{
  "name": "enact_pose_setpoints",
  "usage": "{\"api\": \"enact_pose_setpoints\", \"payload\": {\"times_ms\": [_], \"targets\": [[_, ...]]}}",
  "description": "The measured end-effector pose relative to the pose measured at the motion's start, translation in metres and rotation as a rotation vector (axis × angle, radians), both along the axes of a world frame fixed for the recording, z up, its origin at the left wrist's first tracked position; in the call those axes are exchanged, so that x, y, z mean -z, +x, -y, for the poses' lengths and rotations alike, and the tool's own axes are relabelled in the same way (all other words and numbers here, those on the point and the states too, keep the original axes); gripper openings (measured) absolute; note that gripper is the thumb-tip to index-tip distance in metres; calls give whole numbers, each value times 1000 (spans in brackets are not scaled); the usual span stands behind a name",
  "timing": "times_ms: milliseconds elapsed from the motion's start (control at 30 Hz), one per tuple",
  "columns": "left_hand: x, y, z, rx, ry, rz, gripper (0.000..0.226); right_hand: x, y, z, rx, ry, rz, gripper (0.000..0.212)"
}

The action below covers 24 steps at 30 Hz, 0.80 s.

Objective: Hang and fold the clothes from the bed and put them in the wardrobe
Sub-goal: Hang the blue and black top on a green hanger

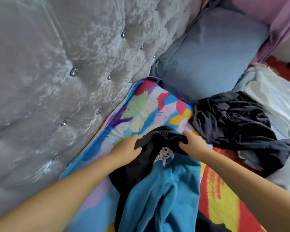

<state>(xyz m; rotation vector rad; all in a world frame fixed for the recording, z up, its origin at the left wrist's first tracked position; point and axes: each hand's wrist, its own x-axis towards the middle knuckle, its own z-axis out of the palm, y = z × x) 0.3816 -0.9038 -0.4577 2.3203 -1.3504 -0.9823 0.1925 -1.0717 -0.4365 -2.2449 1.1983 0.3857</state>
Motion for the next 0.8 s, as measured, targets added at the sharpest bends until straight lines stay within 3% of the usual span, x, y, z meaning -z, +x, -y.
{"api": "enact_pose_setpoints", "payload": {"times_ms": [167,267,333,433,633,800], "targets": [[-78,-29,-19,-77,-58,-345,32,-98,-31,-19,139,231,262,19],[-124,-63,-50,-286,-120,-474,39,-161,-61,-39,215,422,415,24],[-151,-88,-78,-308,-88,-473,27,-194,-86,-55,213,456,469,28],[-193,-132,-127,-199,-40,-459,44,-239,-127,-88,40,371,447,26],[-290,-237,-226,-85,-1,-386,48,-338,-194,-170,-239,275,449,15],[-354,-302,-295,-290,-58,-342,52,-421,-218,-233,-387,203,563,20]]}}
